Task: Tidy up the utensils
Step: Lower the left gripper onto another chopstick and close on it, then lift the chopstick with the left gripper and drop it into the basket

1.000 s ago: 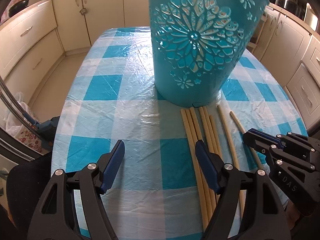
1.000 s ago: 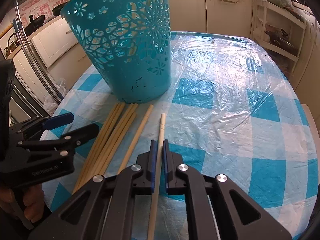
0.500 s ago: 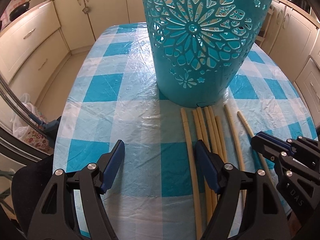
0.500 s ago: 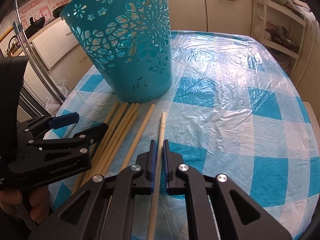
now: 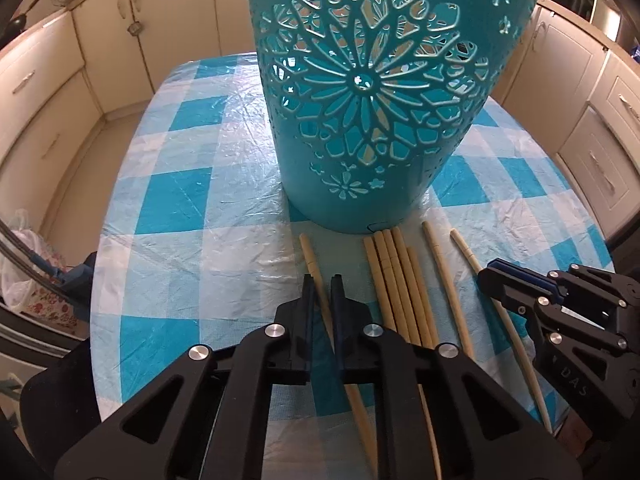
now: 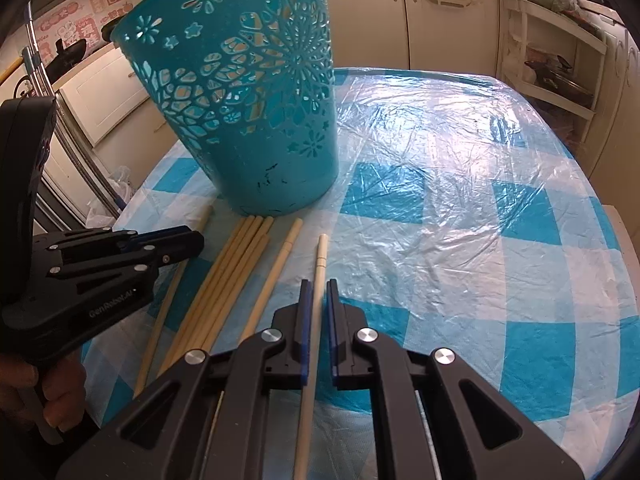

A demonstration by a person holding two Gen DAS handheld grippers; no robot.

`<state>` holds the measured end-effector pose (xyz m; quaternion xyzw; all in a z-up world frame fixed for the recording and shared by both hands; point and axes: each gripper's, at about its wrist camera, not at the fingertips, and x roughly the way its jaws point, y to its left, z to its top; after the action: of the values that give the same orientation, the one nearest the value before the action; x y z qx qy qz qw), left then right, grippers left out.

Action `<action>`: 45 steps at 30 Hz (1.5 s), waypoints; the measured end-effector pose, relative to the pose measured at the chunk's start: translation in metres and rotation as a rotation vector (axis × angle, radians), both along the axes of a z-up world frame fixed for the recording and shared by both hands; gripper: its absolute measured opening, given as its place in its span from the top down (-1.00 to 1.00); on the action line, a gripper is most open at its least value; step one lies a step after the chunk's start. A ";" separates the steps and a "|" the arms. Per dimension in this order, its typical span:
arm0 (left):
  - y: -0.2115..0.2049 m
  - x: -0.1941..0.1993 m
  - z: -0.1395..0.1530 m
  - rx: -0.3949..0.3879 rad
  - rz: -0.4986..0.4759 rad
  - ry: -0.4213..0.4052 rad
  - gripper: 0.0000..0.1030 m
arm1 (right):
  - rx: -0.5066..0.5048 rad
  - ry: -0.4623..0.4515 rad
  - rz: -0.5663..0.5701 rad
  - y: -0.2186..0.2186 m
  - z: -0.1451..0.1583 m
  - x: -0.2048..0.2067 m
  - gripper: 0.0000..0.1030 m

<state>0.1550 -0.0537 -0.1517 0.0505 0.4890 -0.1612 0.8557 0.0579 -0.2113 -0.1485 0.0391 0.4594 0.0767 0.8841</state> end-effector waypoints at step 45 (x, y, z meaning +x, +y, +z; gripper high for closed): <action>0.020 -0.072 0.102 -0.145 -0.115 -0.122 0.90 | -0.018 -0.032 0.022 0.004 0.000 -0.002 0.67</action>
<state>0.0826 -0.0341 -0.0498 0.0259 0.4194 -0.2415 0.8747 0.0555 -0.2078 -0.1487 0.0247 0.4463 0.0829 0.8907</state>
